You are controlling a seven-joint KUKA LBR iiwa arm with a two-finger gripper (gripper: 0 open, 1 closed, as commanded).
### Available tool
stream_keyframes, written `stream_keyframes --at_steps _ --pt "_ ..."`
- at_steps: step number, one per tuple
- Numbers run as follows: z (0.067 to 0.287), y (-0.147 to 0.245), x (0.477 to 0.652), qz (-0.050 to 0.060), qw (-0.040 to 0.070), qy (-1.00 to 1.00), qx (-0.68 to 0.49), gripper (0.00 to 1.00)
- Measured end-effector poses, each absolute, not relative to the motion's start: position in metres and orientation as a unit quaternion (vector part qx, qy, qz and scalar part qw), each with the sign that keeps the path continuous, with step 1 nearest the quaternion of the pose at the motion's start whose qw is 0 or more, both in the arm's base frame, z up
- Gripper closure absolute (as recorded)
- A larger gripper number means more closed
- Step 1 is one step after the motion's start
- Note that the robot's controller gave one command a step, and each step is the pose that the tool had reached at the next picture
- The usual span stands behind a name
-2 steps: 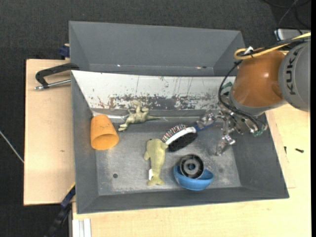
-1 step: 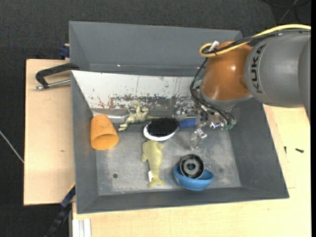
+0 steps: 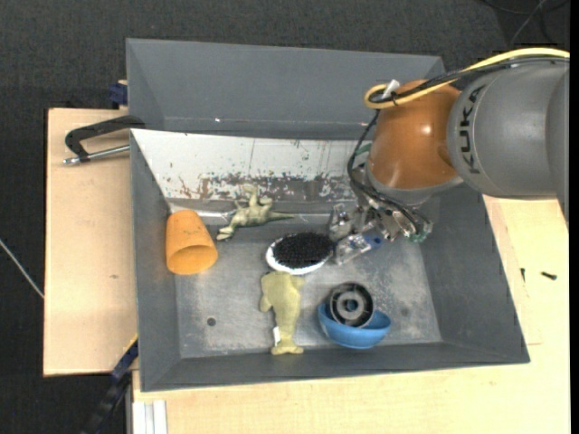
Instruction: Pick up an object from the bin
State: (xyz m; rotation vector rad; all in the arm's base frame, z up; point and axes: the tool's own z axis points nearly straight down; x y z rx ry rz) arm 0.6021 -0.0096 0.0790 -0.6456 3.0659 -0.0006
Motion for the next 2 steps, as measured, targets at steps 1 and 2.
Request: stream_keyframes --at_steps 1,2 --pt "0.189 -0.006 0.594 -0.001 0.006 0.965 -0.263 1.00" --pt "0.293 0.004 0.599 -0.002 0.008 0.964 -0.265 1.00"
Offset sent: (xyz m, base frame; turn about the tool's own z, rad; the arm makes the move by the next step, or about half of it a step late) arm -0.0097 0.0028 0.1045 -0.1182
